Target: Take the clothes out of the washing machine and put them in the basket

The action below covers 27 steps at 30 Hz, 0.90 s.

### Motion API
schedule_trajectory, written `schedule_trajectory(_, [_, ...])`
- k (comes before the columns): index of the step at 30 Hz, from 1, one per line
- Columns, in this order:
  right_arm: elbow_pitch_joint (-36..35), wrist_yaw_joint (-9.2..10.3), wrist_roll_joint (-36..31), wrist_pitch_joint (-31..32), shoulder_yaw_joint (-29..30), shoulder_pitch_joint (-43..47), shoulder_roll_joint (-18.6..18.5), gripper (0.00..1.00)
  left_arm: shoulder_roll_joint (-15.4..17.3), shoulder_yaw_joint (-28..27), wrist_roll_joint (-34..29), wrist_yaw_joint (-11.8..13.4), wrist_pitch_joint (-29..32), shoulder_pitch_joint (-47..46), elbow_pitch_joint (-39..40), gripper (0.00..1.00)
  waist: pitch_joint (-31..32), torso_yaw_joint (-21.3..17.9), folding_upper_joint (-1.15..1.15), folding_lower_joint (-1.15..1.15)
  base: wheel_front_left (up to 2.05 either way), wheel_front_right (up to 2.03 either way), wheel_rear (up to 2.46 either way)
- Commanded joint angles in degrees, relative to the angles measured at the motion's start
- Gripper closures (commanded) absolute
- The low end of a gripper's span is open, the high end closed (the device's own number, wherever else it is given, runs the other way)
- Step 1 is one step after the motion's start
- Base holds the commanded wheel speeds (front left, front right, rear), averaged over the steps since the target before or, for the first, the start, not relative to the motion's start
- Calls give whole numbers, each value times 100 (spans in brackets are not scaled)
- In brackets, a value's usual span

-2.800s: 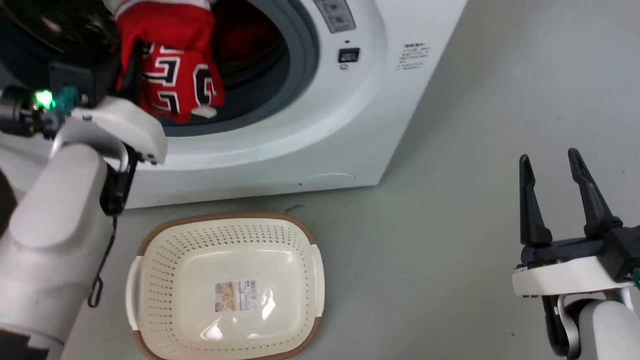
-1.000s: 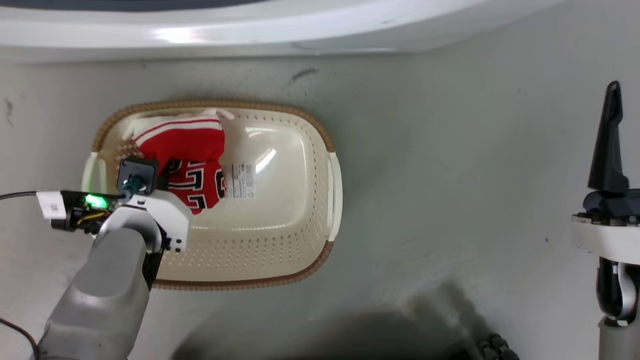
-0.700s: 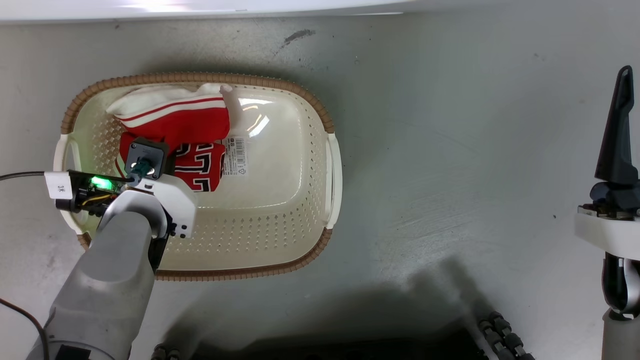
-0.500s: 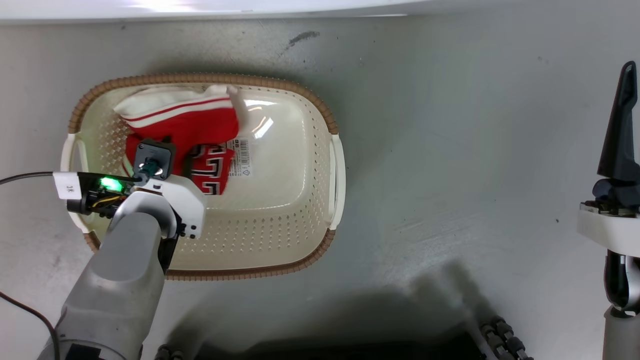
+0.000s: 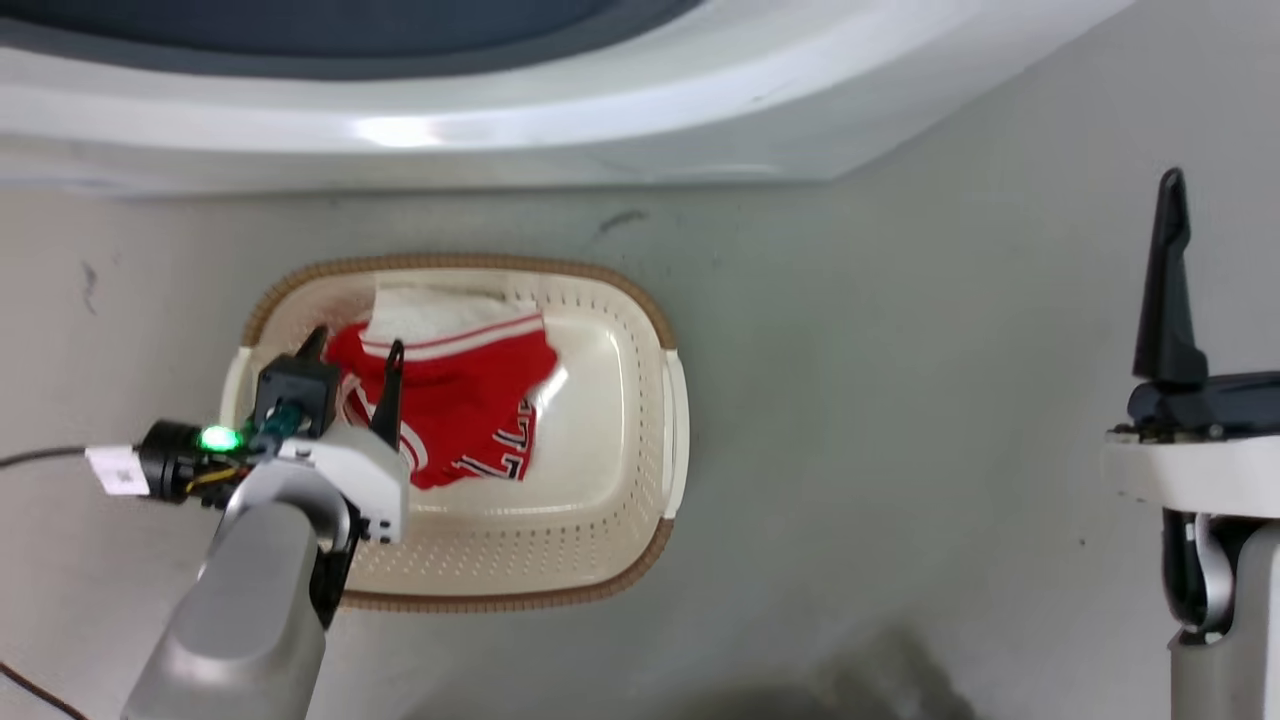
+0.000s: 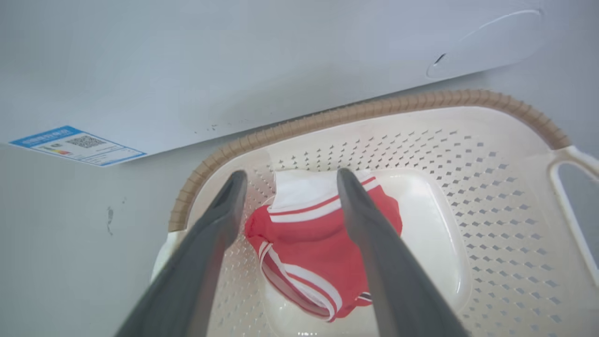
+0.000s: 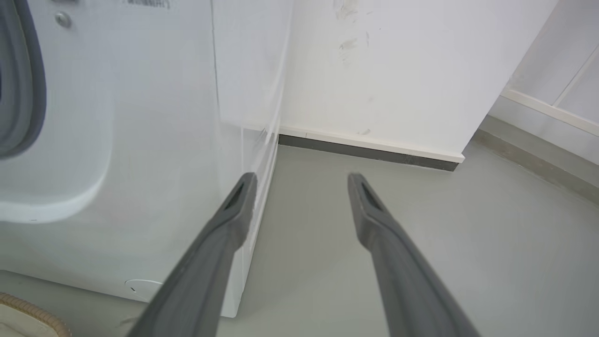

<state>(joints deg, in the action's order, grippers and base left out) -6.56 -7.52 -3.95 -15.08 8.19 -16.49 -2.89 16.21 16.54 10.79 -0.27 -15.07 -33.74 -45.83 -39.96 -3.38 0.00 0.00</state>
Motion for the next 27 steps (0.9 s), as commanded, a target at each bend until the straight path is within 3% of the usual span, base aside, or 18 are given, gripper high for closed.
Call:
schedule_trajectory(1, [59,6,8,-14,-16,91,2,0,26,-49,-17,8,-15,171,109,0,561,23,0,0,0,0,0])
schedule_trajectory(14, [376,6,177,-14,-127,565,2,0,-109,-768,-306,-116,-14,1552,1937,0,1912,28,0,0,0,0,0])
schedule_trajectory(27, [418,6,549,-14,-217,681,2,0,158,-1193,-457,-492,-15,1708,3199,0,1982,-382,0,0,0,0,0])
